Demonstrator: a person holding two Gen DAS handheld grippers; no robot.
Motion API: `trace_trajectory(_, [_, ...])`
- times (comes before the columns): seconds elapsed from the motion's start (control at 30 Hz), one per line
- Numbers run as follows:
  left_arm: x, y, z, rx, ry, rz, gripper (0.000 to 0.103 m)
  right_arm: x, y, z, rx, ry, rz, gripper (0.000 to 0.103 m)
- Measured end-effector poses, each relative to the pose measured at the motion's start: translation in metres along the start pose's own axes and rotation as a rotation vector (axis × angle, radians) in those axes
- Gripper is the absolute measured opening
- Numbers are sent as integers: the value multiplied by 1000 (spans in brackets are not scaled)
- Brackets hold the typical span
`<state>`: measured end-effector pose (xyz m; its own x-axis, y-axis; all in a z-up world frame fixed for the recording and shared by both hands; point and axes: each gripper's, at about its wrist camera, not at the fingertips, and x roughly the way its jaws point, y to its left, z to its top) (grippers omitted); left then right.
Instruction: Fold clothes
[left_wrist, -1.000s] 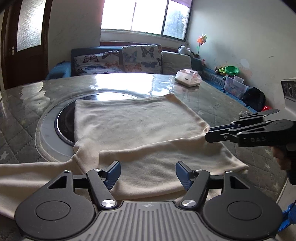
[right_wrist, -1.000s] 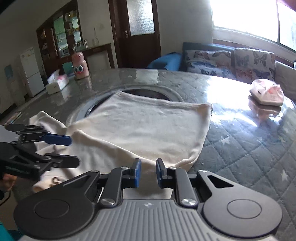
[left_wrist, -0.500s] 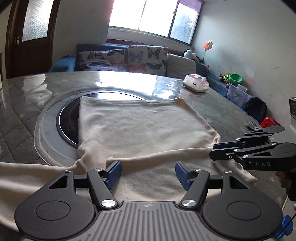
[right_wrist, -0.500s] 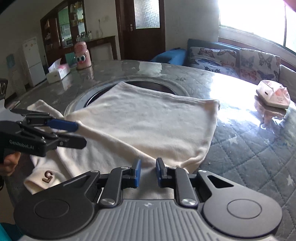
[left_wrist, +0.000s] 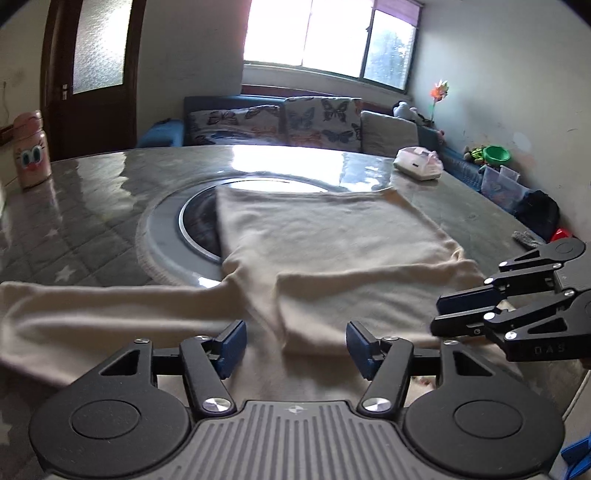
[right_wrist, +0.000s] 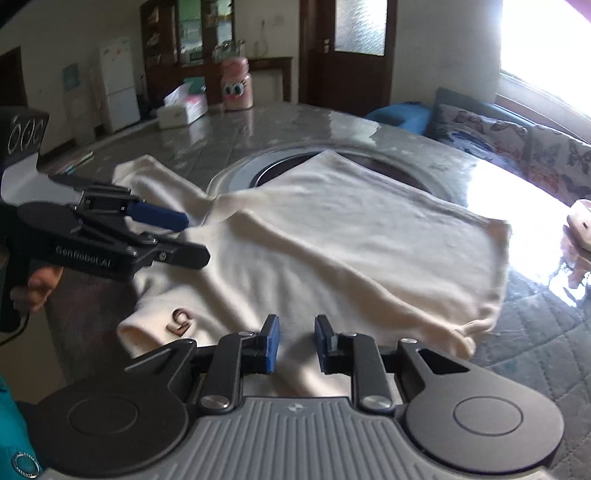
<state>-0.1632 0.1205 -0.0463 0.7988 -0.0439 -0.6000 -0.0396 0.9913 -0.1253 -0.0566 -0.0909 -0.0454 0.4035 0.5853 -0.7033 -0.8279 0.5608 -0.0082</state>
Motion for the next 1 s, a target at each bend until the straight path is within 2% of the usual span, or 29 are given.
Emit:
trace_trajectory(0.2, [-21,22,-3,-51,-37,61,62,4,15,19,-38,-9,33,21])
trace_trajectory(0.33, [-34,43,-3,-94,-64,137,64,21,32,36,-74,-24,76,21])
trace_trajectory(0.5, [-51,78,-1,-172,-100,271,64,44,54,48,-113,-15,125,20])
trace_trajectory(0.6, [-58,100,0,-217,-113,380,64,51,62,47,-145,3,127,21])
trace_trajectory(0.8, [-56,139,3,-320,-107,542,66,34,62,50,-144,-13,124,20])
trace_trajectory(1.0, [-47,158,2,-408,-85,597,65,16,59,48,-137,-34,115,21])
